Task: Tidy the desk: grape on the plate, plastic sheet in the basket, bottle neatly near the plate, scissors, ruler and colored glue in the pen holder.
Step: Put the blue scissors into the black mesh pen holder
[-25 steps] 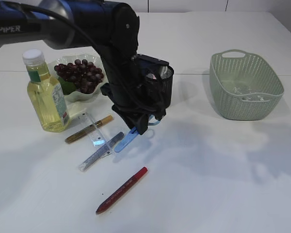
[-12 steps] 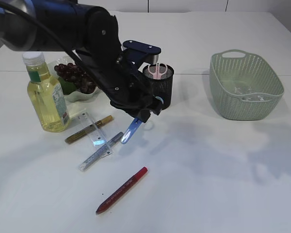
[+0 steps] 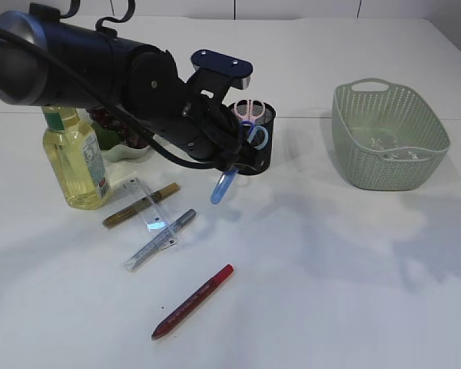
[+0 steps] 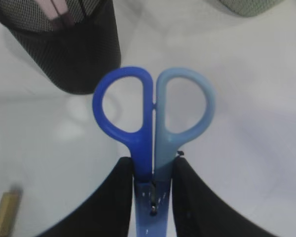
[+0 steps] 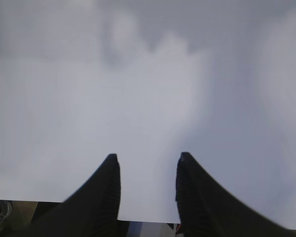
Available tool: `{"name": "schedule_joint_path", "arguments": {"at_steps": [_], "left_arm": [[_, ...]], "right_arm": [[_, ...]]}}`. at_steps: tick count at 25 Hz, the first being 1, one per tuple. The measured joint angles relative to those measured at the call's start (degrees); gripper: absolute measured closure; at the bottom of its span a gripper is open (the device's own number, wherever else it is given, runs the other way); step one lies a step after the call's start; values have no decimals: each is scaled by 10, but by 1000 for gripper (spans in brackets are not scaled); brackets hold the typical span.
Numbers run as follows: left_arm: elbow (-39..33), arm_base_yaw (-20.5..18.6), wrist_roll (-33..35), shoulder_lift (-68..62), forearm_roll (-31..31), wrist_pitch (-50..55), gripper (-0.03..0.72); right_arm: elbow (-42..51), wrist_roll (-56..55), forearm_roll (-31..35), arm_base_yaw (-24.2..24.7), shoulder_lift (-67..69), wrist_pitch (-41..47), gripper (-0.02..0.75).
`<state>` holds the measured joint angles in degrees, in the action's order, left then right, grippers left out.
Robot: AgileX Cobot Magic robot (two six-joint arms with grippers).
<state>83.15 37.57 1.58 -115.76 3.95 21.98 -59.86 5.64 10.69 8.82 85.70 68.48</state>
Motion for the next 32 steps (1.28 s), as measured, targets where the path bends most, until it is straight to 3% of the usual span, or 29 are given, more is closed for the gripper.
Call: {"name": "schedule_joint_path", "arguments": {"at_steps": [9,17,23,32], "left_arm": [[0,0,0,0,-7,-88,504],[-1,0,0,0,-20,-202,504],[-1,-2,0,0,-39,-323,504],[-1,-37,0,-20,-39,-430,504]], "right_arm": [[0,0,-12,0,0,0,422],[0,1,-8,0,0,0,258],[0,1,-8,0,0,0,245],[0,1,-8,0,0,-2,244]]}}
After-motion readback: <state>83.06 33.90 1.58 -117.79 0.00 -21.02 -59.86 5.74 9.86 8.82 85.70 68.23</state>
